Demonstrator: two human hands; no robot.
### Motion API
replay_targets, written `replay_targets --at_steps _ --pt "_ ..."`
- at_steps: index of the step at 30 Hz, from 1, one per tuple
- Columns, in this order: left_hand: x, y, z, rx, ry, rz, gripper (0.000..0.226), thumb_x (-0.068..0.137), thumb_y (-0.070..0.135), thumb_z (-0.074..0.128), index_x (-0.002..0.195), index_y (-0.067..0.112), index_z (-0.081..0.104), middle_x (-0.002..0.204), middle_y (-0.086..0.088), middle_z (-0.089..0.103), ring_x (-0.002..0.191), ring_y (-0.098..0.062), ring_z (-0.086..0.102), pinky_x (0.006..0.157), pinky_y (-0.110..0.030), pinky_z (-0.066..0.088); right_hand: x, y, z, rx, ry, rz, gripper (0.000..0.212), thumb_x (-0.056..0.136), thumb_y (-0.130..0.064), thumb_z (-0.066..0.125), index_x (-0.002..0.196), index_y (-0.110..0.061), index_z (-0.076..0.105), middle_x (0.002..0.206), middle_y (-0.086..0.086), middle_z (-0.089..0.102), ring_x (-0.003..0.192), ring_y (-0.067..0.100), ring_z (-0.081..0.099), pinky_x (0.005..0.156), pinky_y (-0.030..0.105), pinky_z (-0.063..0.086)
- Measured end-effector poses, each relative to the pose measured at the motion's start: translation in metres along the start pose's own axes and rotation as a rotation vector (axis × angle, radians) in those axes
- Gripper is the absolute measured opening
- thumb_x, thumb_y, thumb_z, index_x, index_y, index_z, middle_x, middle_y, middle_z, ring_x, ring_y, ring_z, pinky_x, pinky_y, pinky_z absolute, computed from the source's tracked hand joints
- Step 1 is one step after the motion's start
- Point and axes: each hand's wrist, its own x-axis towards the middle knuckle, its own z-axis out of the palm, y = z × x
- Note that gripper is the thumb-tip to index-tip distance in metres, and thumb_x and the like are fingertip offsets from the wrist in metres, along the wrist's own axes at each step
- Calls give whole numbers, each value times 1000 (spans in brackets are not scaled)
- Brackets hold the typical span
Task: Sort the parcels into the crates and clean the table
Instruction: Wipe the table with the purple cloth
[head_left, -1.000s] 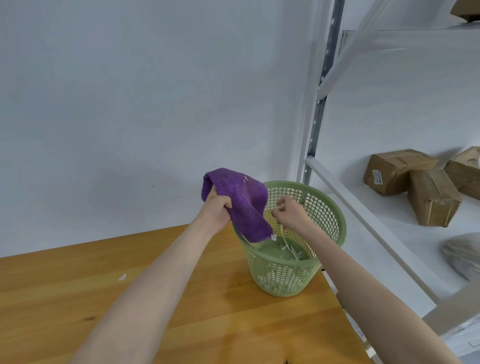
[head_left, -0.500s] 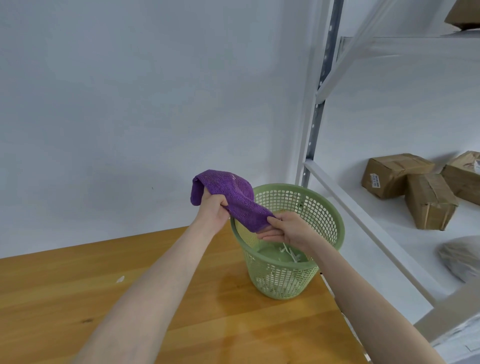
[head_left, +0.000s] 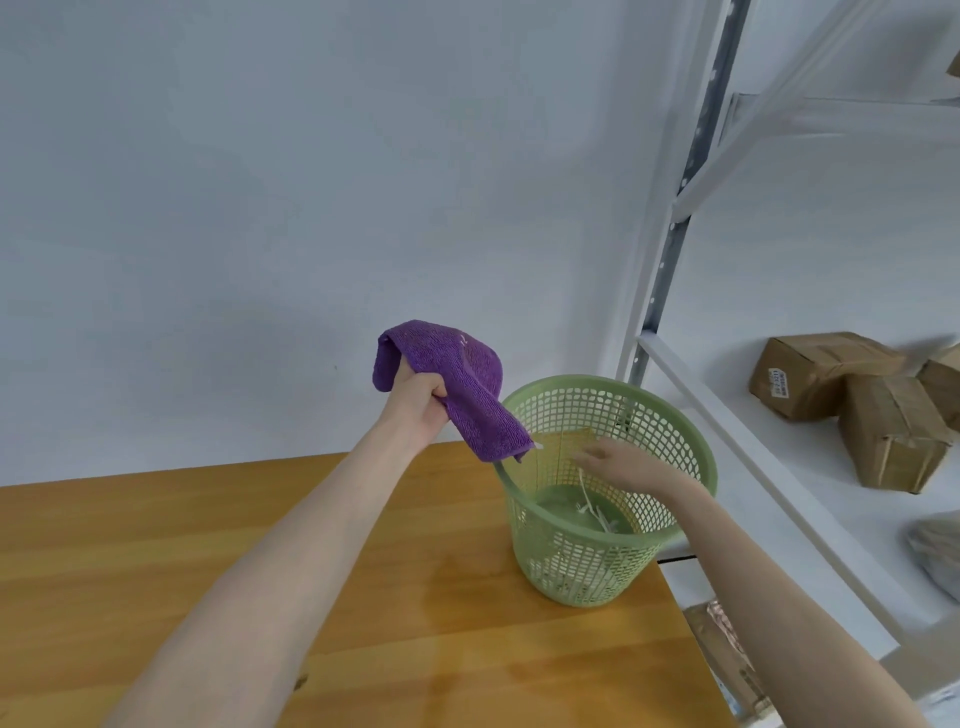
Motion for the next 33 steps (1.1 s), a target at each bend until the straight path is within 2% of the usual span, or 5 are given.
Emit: replay_targets --at_steps 4,14,23,27,33 --pt "-2 -4 -1 -39 23 -3 86 68 -27 20 130 26 47 106 -5 52 86 -19 50 74 -33 44 -7 -35 4 481 68 -186 26 87 -18 67 112 -18 63 98 0 72 84 16 71 77 28 58" --pt "2 -2 -5 -49 46 -18 89 68 -28 21 138 23 41 106 -6 52 86 -19 52 71 -33 48 4 -33 14 769 288 -180 15 86 9 61 87 -2 71 72 9 73 65 18 71 61 22 58" --pt "-3 14 -25 -46 -36 -27 69 68 -21 22 116 20 50 88 -5 54 77 -20 52 64 -34 47 14 -2 17 -99 581 61 23 89 -1 55 97 -15 72 96 -1 71 56 8 55 45 16 37" --pt "-10 30 -48 -54 -97 -111 47 74 -11 34 105 19 52 86 -4 55 75 -19 53 66 -34 46 15 -23 24 -123 676 127 48 92 -52 46 68 -13 62 57 1 61 48 16 56 45 26 48" --pt "-22 63 -94 -36 -104 -259 22 91 23 51 106 11 63 90 -4 72 78 -18 68 71 -31 51 25 -127 63 619 319 -166 61 89 -64 40 110 -14 67 110 2 67 99 18 63 90 33 49"
